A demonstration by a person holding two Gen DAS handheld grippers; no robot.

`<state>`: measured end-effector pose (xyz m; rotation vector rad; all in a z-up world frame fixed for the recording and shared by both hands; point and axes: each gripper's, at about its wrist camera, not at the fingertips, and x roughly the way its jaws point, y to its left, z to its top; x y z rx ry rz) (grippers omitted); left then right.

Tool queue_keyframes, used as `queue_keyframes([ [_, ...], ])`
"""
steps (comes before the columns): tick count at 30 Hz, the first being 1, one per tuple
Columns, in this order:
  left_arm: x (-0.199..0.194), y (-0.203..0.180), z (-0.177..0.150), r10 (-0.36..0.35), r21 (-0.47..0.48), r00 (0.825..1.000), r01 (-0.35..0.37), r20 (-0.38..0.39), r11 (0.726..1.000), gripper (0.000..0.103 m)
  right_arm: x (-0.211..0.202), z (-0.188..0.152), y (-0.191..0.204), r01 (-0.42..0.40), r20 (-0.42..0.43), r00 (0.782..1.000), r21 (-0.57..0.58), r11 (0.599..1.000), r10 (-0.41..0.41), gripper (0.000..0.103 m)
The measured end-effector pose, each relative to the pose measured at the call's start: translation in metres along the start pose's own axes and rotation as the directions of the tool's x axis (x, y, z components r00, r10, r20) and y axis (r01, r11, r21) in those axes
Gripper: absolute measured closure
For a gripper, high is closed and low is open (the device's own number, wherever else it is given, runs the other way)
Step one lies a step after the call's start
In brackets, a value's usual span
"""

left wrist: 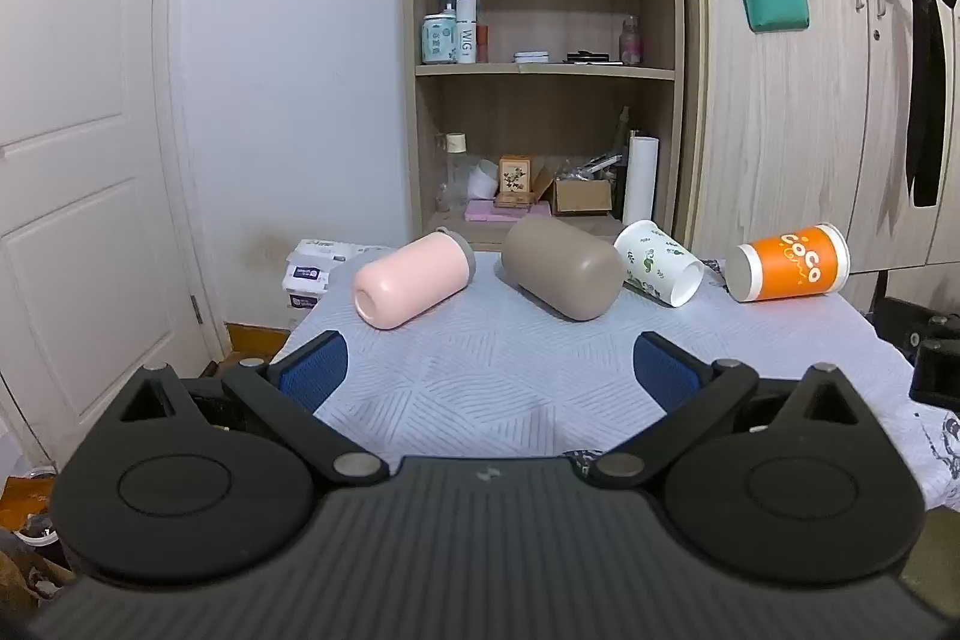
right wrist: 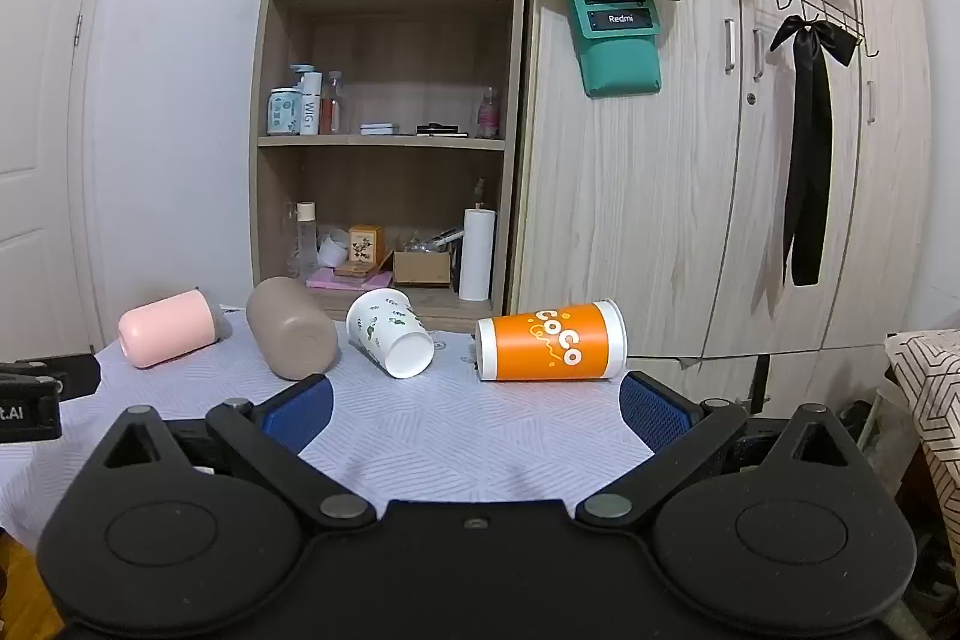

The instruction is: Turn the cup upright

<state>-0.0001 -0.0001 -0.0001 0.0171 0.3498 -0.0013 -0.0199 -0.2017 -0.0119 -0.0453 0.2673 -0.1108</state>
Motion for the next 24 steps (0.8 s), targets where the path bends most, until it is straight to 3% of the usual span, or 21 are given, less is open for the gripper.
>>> queue_keyframes([
  [24,0.004,0.011,-0.001,-0.013,-0.039,1.0,0.013,-0.005,0.999,0.0,0.002,-0.001,0.0,-0.008,-0.008,1.0,-0.013,1.0,0.008,0.0],
])
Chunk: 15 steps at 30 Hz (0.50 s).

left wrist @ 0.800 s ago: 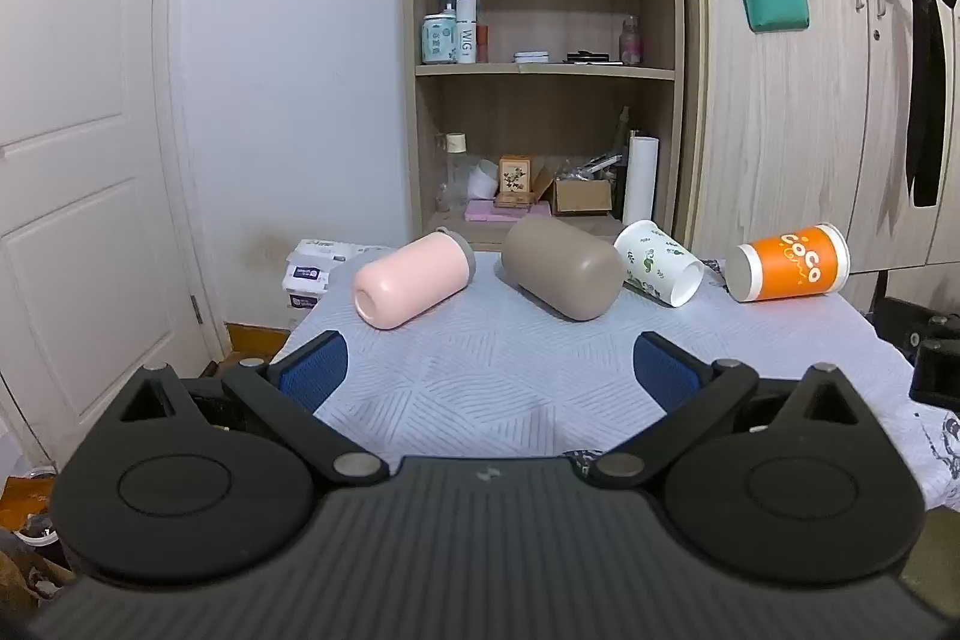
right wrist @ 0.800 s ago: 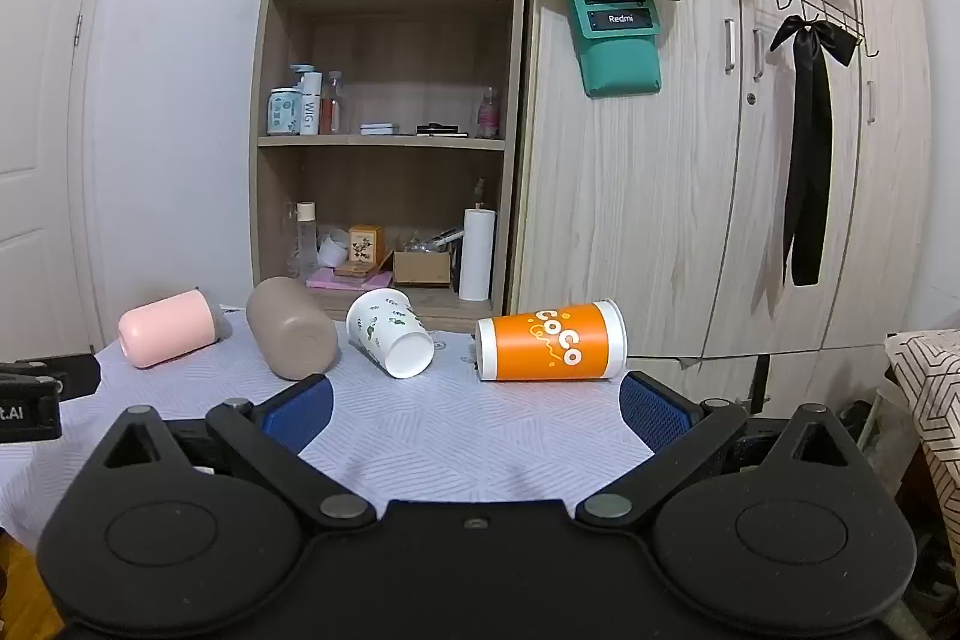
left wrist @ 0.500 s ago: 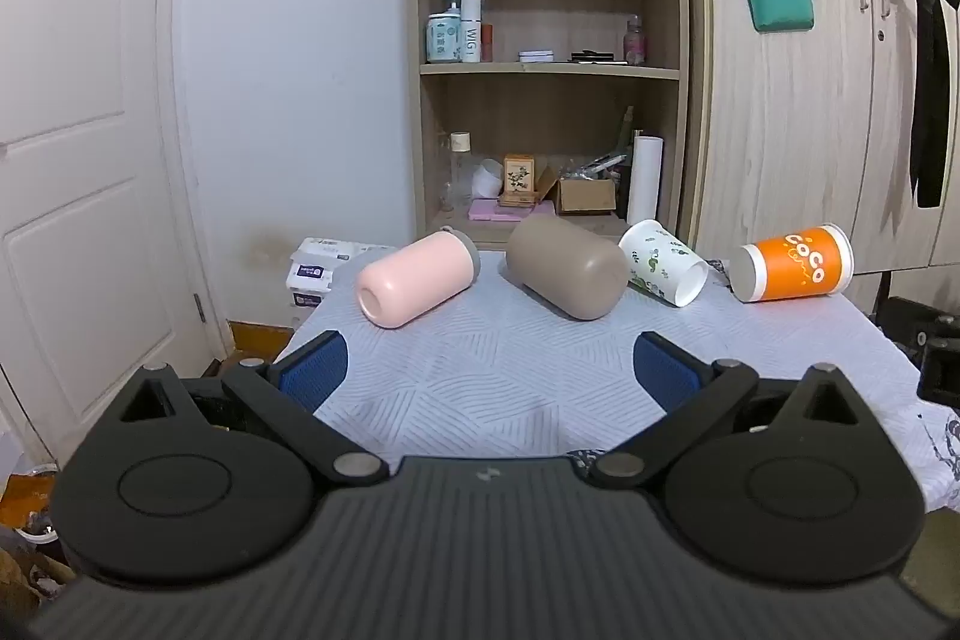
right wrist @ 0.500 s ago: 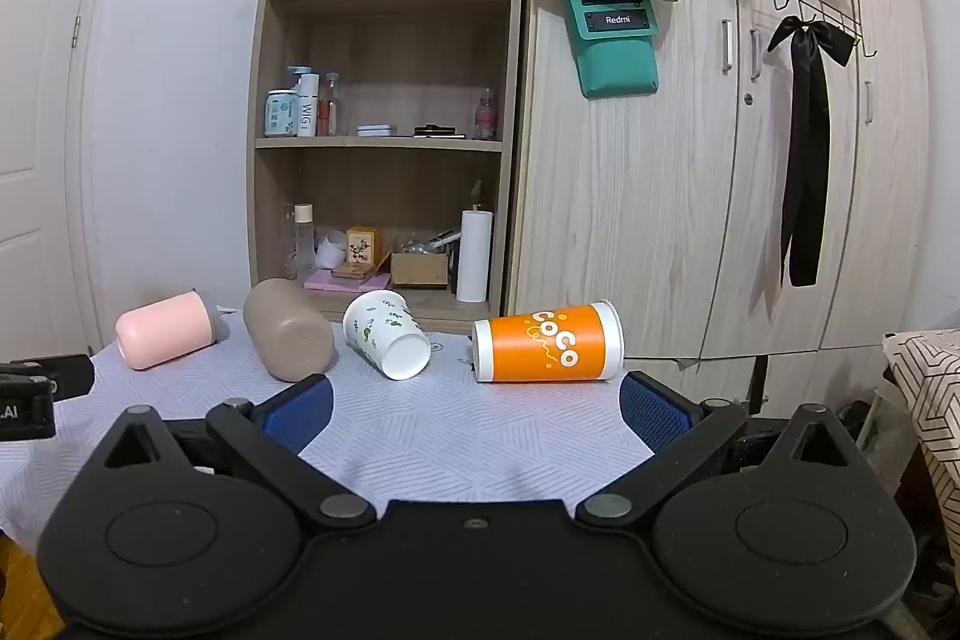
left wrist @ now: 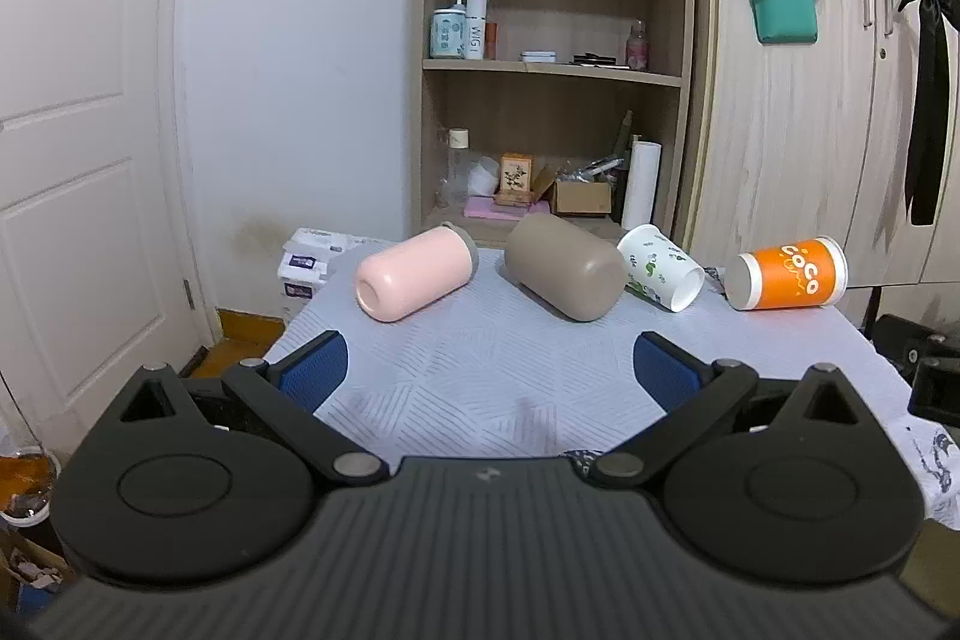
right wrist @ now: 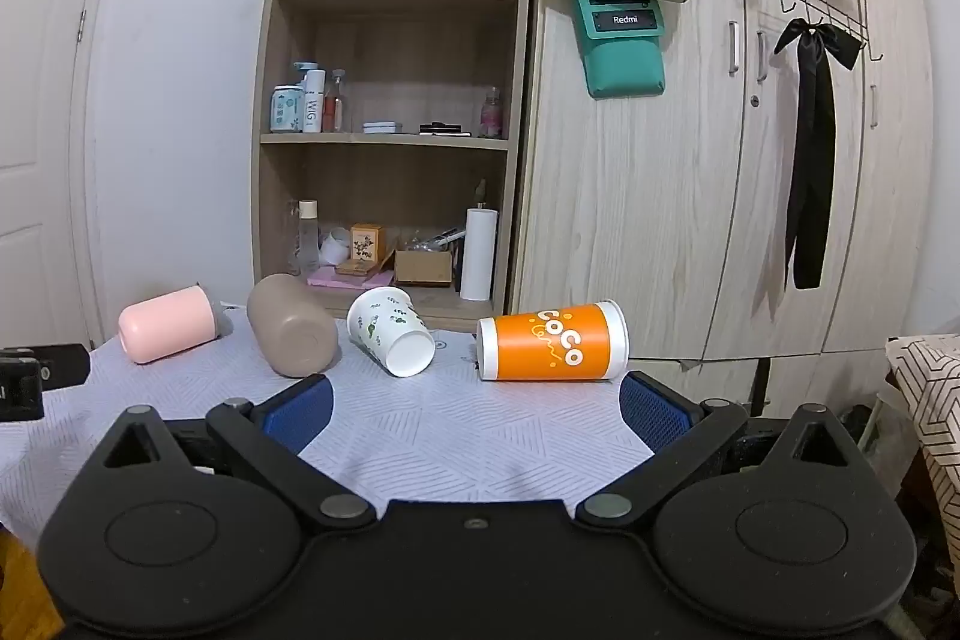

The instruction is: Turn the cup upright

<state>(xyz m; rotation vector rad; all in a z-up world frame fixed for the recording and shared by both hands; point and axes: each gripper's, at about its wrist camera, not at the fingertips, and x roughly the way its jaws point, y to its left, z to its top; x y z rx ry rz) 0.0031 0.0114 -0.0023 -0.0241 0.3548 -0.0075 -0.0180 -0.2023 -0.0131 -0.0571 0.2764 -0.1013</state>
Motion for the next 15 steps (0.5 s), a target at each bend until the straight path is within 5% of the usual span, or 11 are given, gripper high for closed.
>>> queue_keyframes([
  [15,-0.0088,-0.0034,-0.0009,-0.01,0.016,0.999,0.01,0.032,1.0,0.0,0.0011,-0.0021,0.0021,-0.007,-0.004,1.0,-0.008,1.0,0.007,0.0],
])
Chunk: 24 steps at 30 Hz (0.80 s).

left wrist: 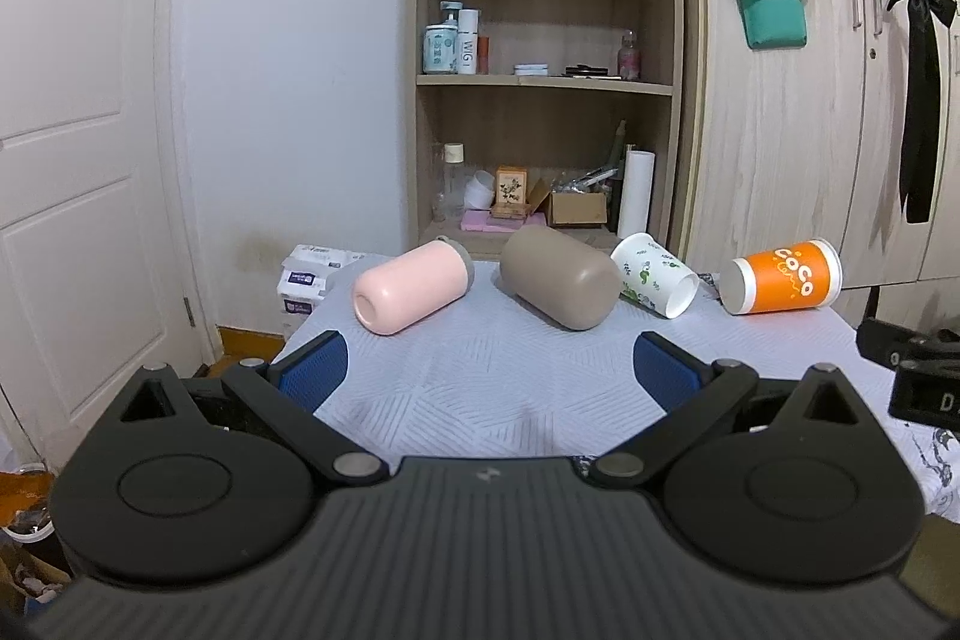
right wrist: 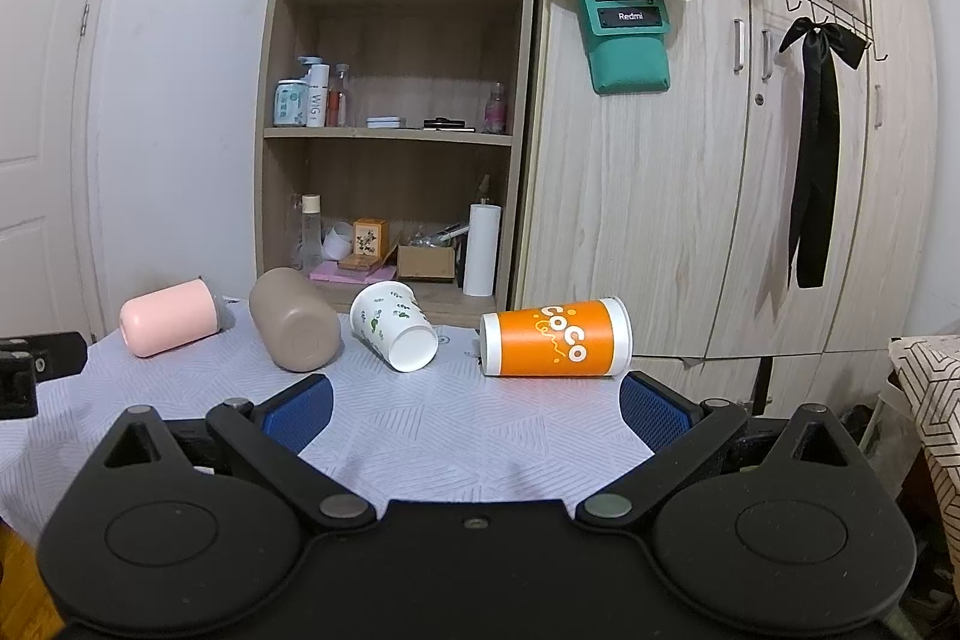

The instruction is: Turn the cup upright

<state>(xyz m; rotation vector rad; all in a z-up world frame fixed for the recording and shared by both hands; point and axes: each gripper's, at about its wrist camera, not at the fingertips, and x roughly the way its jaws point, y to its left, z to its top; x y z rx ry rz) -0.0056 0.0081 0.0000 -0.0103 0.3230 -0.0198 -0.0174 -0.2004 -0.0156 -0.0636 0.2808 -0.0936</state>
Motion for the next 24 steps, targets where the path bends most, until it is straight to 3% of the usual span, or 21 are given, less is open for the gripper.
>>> queue_keyframes([
  [24,0.0022,0.0002,0.0011,0.001,-0.001,1.0,-0.001,-0.011,1.0,0.0,-0.001,0.0001,0.0017,-0.021,-0.003,1.0,-0.005,1.0,0.021,0.0],
])
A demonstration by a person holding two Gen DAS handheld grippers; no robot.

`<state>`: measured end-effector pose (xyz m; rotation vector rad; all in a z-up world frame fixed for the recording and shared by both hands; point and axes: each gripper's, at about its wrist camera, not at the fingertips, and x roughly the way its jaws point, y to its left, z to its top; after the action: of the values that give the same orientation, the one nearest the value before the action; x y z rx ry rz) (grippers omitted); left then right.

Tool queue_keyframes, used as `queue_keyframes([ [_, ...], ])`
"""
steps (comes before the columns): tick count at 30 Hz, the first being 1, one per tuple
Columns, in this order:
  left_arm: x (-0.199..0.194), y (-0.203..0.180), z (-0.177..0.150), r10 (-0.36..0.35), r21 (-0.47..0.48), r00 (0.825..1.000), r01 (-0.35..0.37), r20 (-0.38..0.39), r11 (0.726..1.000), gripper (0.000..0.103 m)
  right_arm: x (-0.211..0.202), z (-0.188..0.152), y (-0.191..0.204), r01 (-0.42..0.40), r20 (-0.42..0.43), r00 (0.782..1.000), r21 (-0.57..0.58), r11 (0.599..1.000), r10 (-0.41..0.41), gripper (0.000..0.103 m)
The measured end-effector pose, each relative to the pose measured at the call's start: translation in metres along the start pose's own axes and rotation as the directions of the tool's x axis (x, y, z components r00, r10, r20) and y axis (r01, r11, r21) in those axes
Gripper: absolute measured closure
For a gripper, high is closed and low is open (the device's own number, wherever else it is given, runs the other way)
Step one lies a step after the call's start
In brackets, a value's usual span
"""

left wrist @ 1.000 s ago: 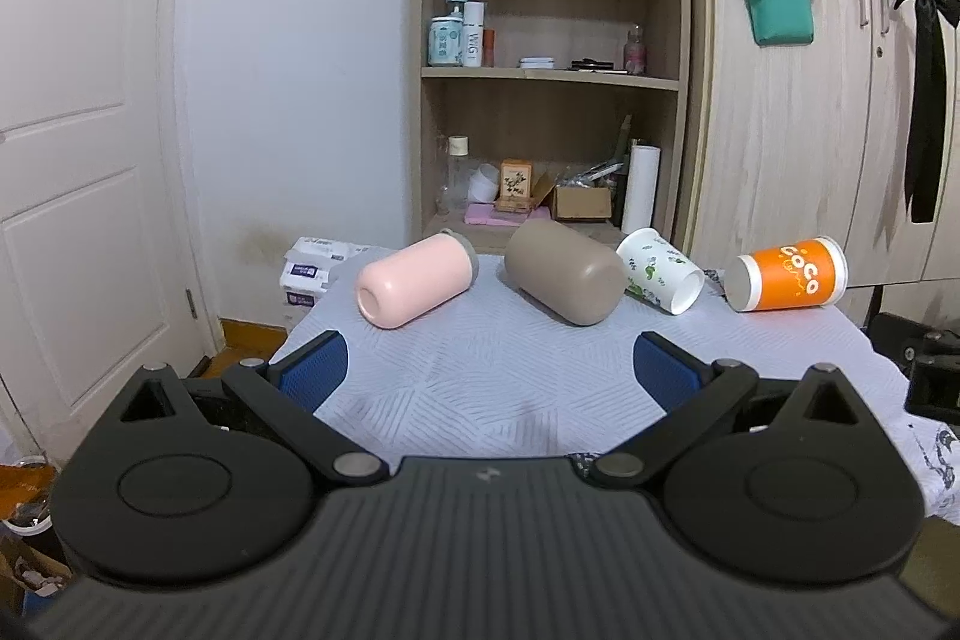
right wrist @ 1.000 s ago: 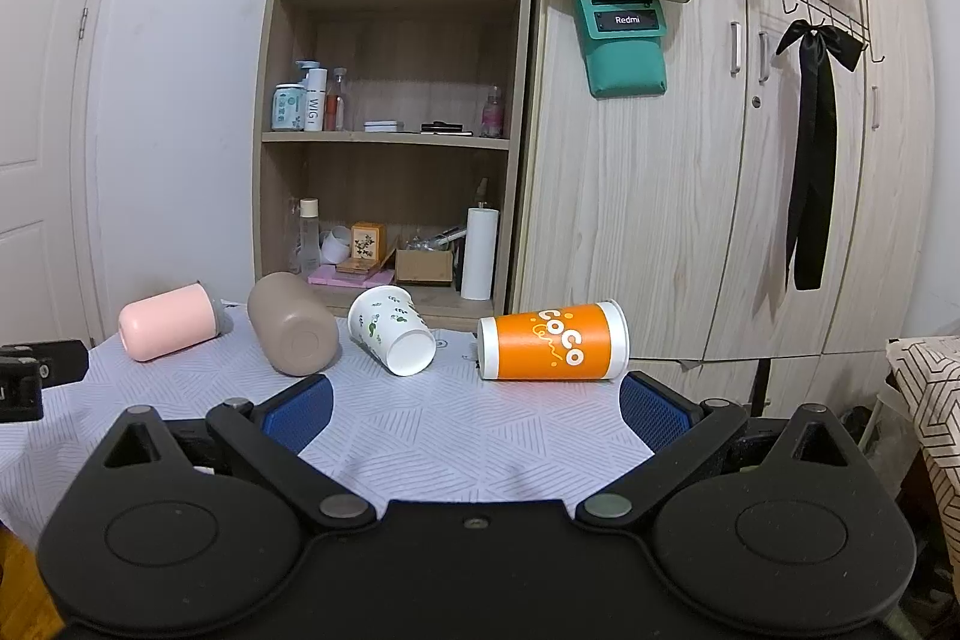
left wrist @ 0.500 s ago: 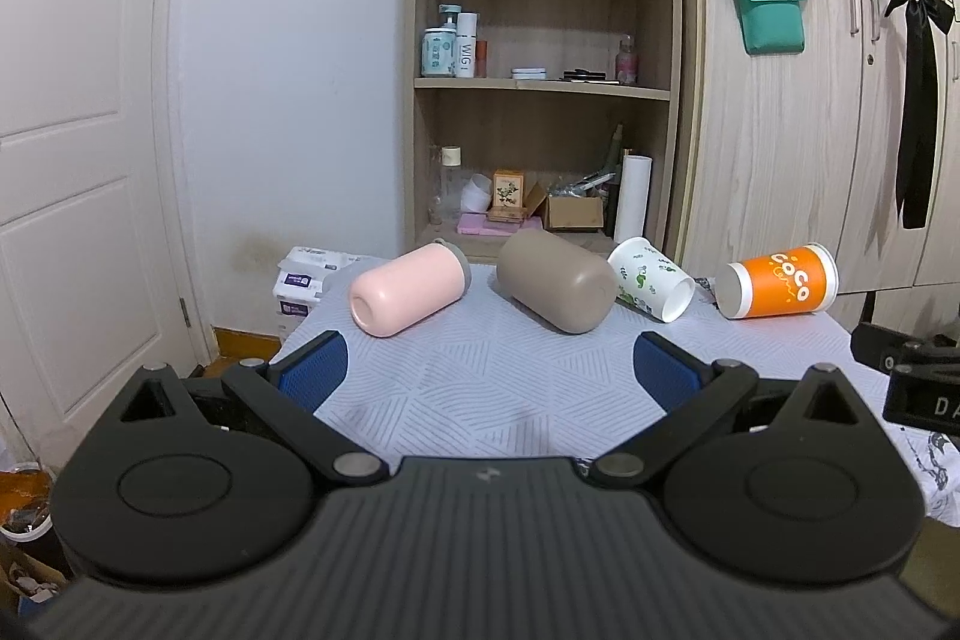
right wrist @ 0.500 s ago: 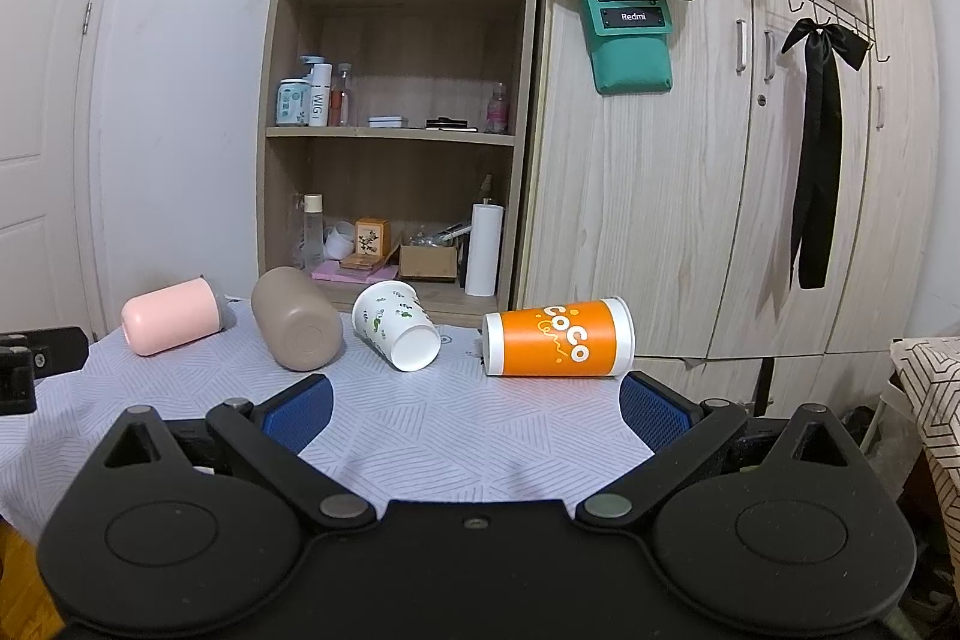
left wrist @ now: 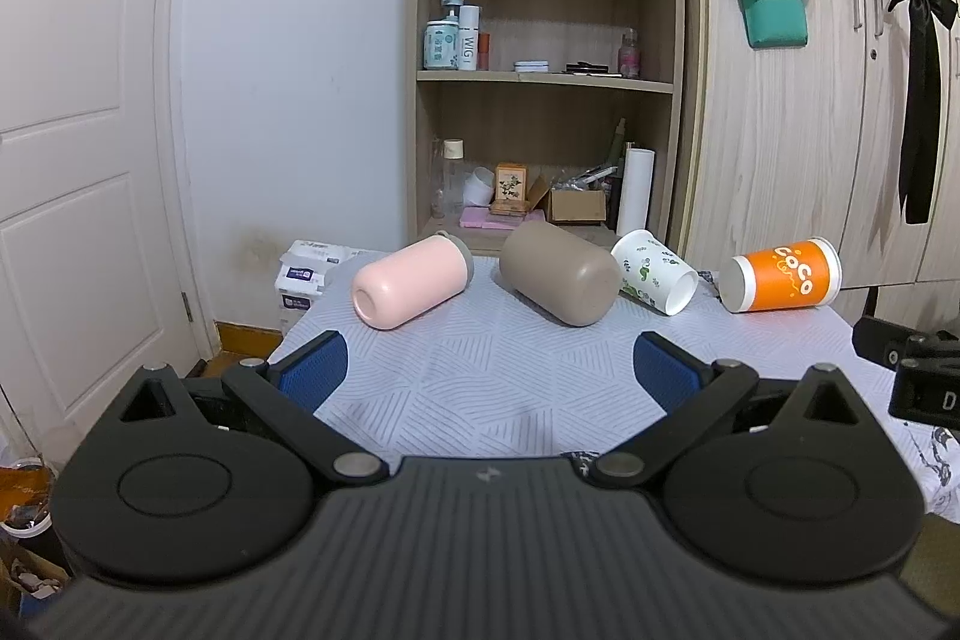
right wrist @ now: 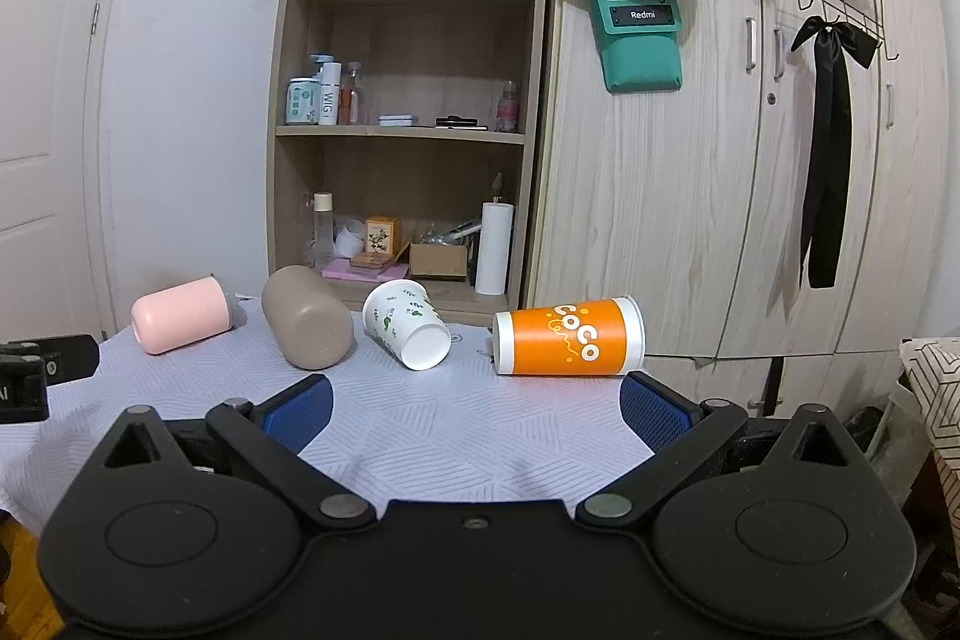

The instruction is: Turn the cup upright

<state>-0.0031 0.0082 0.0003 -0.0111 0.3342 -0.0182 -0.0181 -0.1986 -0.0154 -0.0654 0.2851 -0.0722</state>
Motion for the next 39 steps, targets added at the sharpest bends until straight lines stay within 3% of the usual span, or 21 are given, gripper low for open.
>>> queue_keyframes([
  [28,0.011,-0.005,-0.002,-0.007,0.018,0.999,0.007,-0.035,1.0,0.0,0.014,-0.007,0.003,-0.06,-0.016,0.998,-0.031,0.998,0.059,0.0],
  [34,0.015,-0.015,0.007,-0.03,0.018,0.999,0.031,-0.041,0.999,0.0,0.021,-0.006,-0.004,-0.144,0.009,0.989,-0.027,0.989,0.144,0.0],
  [39,0.04,-0.025,0.03,-0.029,-0.01,0.994,0.028,-0.11,1.0,0.0,0.045,0.009,-0.023,-0.296,0.027,0.955,-0.034,0.955,0.297,0.0],
])
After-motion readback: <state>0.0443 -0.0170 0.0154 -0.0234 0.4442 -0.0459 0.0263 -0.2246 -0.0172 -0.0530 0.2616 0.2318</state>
